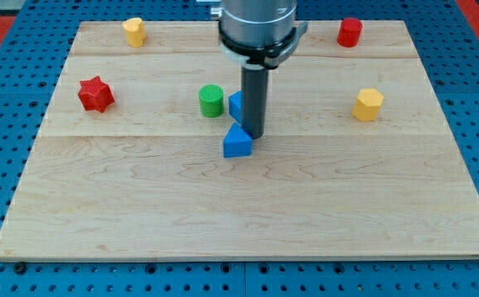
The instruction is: Place the blue cube towards the bottom left side
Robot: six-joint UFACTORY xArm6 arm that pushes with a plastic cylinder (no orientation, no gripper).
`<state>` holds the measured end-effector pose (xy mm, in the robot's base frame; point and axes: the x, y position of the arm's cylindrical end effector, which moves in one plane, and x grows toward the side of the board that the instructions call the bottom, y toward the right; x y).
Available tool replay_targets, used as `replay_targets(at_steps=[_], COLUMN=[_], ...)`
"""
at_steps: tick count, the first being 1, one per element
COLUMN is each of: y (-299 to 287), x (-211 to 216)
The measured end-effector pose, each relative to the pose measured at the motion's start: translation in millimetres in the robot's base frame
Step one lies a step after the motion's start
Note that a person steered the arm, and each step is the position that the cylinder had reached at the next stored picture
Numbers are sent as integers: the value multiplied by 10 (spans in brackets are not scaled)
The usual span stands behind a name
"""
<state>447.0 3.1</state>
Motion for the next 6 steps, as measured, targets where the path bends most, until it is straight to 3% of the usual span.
replay_targets(at_steps=[1, 2, 4, 5, 6], y=[-320, -855, -465, -113, 639], x=[-34, -353, -693, -490, -199])
